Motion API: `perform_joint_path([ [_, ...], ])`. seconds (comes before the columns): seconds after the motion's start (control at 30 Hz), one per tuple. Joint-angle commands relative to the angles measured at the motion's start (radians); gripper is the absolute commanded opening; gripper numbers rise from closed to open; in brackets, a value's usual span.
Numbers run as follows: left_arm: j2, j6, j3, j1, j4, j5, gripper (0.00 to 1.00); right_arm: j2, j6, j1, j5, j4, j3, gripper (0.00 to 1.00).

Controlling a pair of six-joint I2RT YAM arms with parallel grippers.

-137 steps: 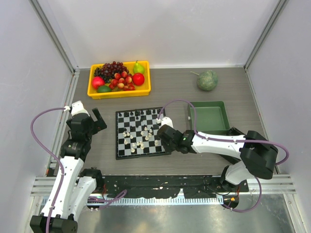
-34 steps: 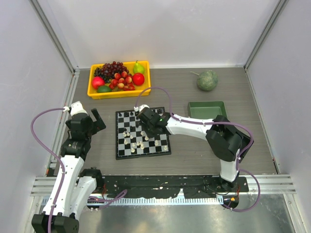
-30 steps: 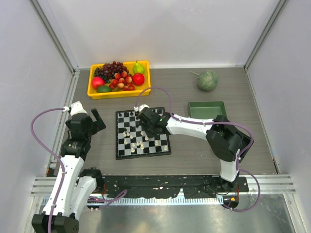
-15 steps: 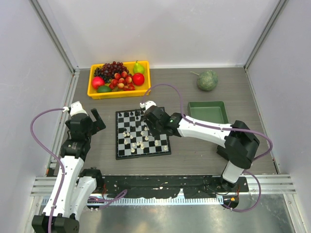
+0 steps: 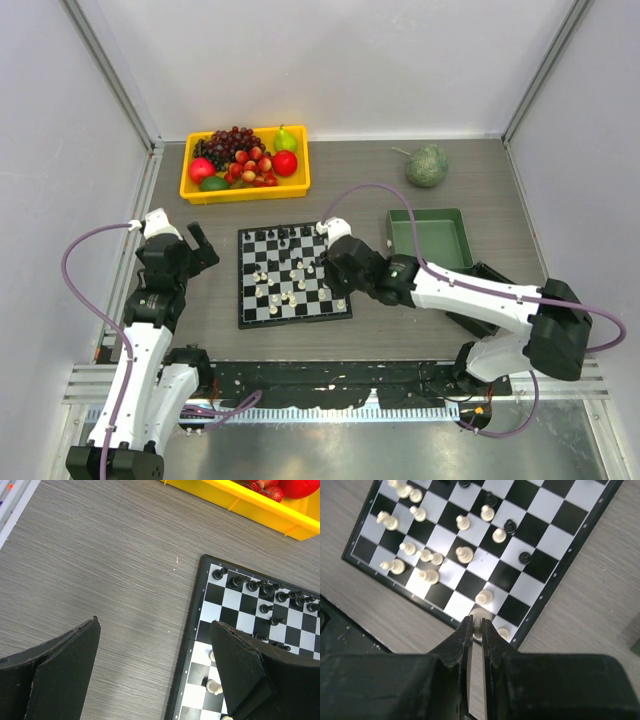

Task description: Set up the chess pieces on the board

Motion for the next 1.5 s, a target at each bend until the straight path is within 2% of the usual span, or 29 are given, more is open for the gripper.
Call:
perform_joint_path([
  [0.0, -0.005, -0.016, -0.002, 0.006, 0.054, 0.014, 0.99, -0.067, 0.046, 0.060, 0.037, 0.053, -0.051, 0.09],
  [0.37, 0.009, -0.014, -0.002, 0.006, 0.057, 0.003, 0.99, 0.039, 0.090, 0.161, 0.096, 0.041, -0.080, 0.09],
  [0.9, 0.003, -0.007, -0.011, 0.006, 0.052, -0.009, 0.99, 0.143, 0.099, 0.161, 0.154, 0.099, -0.083, 0.10],
  [1.47, 0.009, -0.008, -0.016, 0.006, 0.057, -0.006, 0.99, 0.172, 0.141, 0.153, 0.189, 0.094, -0.091, 0.13],
])
